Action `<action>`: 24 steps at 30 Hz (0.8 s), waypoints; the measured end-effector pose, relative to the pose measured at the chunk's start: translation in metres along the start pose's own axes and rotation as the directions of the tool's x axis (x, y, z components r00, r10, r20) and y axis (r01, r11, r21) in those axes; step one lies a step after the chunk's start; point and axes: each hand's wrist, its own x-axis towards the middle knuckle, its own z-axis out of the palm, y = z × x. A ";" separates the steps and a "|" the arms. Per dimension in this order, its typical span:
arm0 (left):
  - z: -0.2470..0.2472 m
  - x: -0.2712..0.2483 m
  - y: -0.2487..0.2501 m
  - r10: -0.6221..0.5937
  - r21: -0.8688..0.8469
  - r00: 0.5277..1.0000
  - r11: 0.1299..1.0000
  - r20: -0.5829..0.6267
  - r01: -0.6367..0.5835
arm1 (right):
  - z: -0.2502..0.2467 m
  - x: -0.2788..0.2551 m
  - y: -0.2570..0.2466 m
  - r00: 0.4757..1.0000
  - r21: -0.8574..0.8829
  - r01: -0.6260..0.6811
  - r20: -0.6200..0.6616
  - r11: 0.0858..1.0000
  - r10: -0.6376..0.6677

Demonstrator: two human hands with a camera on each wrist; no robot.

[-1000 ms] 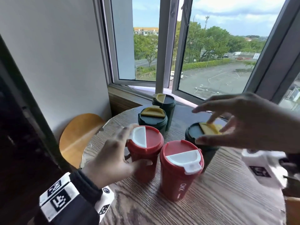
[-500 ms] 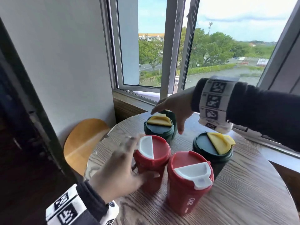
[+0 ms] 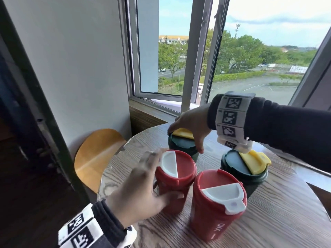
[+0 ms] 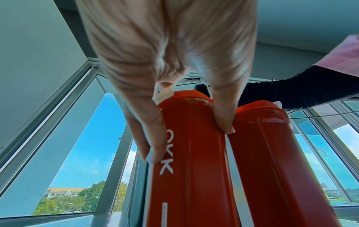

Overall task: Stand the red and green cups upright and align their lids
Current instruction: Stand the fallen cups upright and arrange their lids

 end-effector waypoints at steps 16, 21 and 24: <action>0.000 -0.002 -0.006 -0.053 -0.063 0.999 0.997 0.005 0.053 | 0.053 -0.026 0.096 0.970 0.387 -0.205 -0.045 0.899 0.241; -0.001 -0.002 -0.004 -0.071 -0.061 0.997 0.996 0.024 0.072 | 0.066 -0.026 0.096 0.969 0.384 -0.228 0.004 0.895 0.245; -0.001 -0.003 -0.003 -0.084 -0.070 0.996 0.994 0.032 0.086 | 0.069 -0.031 0.089 0.965 0.407 -0.260 0.080 0.876 0.249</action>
